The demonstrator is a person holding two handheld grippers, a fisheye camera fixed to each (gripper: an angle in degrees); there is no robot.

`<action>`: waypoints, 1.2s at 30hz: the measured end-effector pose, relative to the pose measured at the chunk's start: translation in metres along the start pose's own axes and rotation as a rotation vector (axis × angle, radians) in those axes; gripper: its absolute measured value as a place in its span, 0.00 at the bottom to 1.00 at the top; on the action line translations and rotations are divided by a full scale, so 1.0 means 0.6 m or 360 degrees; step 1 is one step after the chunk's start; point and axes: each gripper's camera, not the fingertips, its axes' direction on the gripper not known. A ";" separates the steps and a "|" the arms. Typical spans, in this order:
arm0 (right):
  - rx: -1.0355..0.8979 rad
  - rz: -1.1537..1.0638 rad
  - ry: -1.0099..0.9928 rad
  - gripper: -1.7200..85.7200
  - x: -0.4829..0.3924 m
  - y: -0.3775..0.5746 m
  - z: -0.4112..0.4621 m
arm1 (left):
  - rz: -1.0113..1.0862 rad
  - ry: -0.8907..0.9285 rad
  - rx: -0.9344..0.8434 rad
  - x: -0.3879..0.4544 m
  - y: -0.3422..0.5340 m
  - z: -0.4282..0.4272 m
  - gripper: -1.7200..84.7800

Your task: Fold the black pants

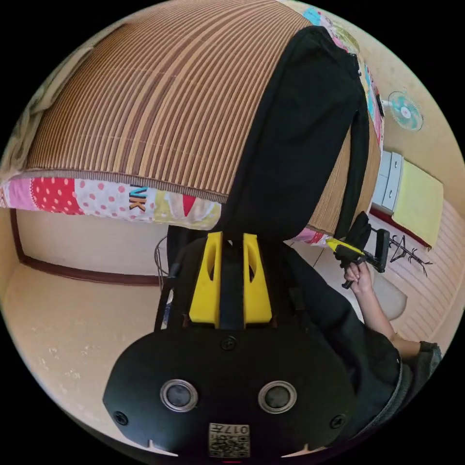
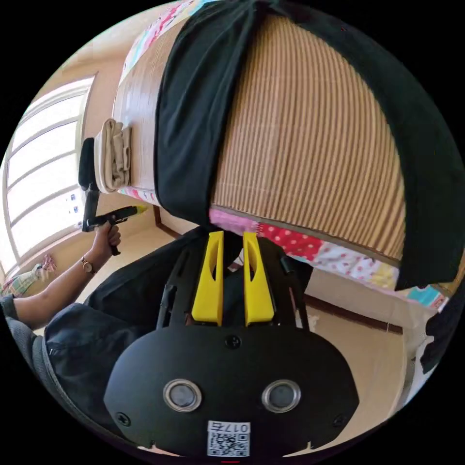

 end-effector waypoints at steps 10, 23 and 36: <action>0.0418 0.0775 0.0278 0.13 0.404 0.067 -0.183 | 0.0257 -0.0147 -0.0007 0.214 0.044 0.098 0.11; 0.0590 -0.0090 -0.0211 0.05 0.237 0.206 -0.239 | 0.0762 0.0316 -0.0009 0.580 0.055 0.182 0.16; 0.0111 -0.1232 -0.0480 0.08 0.012 0.140 -0.296 | 0.0832 -0.0024 -0.0151 0.768 0.018 0.200 0.03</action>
